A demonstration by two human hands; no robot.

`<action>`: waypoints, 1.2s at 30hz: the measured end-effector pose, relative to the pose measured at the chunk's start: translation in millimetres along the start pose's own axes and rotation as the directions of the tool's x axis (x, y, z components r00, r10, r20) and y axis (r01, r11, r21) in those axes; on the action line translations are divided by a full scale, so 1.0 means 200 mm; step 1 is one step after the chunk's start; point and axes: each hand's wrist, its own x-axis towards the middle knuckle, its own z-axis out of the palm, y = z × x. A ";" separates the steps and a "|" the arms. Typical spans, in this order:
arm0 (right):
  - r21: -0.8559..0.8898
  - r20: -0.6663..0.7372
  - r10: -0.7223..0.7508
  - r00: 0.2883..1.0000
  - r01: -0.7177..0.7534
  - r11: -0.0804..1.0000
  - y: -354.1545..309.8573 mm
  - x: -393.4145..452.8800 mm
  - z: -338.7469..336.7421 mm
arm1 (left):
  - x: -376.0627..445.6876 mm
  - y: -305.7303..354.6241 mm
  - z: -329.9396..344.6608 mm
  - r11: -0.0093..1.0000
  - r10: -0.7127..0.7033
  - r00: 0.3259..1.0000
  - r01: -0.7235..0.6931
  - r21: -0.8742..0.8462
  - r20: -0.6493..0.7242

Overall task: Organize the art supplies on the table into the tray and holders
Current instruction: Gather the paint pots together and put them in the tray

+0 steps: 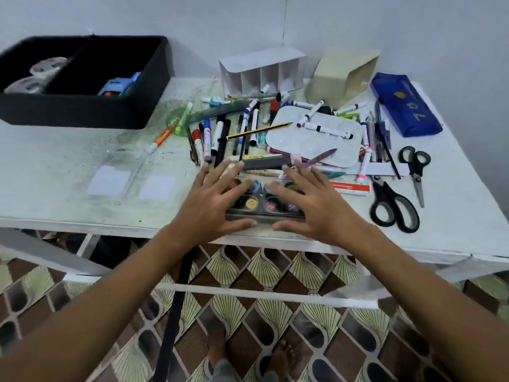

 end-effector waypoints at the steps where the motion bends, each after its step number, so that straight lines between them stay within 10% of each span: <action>1: -0.047 0.032 -0.063 0.997 0.065 0.997 0.02 0.02 0.00 | 0.00 -0.01 0.00 1.000 0.024 0.999 -0.024 0.020 0.030; 15: -0.091 -0.044 -0.197 0.979 0.193 0.977 0.01 0.17 -0.18 | 0.09 -0.14 -0.19 0.981 0.151 0.987 -0.142 0.132 -0.061; 19: -0.045 -0.124 -0.115 0.986 0.111 0.993 -0.03 0.38 -0.32 | 0.14 -0.27 -0.33 0.982 -0.182 0.954 0.166 -0.086 -0.239; 24: 0.049 -0.183 0.023 0.983 -0.014 0.999 -0.20 0.67 -0.42 | 0.15 -0.36 -0.44 0.372 -0.790 0.596 0.279 -0.885 -0.143; 28: 0.137 -0.223 0.056 0.973 -0.025 0.990 -0.41 0.89 -0.45 | 0.23 -0.51 -0.59 -0.275 -0.803 0.526 0.092 -0.957 0.282; 33: 0.311 -0.100 0.095 0.990 -0.059 0.948 -0.66 1.19 -0.52 | 0.23 -0.94 -0.71 -0.251 -0.792 0.558 0.069 -0.966 0.246; 36: 0.659 0.020 0.122 0.992 -0.104 0.745 -0.72 1.41 -0.59 | 0.21 -1.24 -0.76 -0.225 -0.740 0.620 0.138 -0.965 0.261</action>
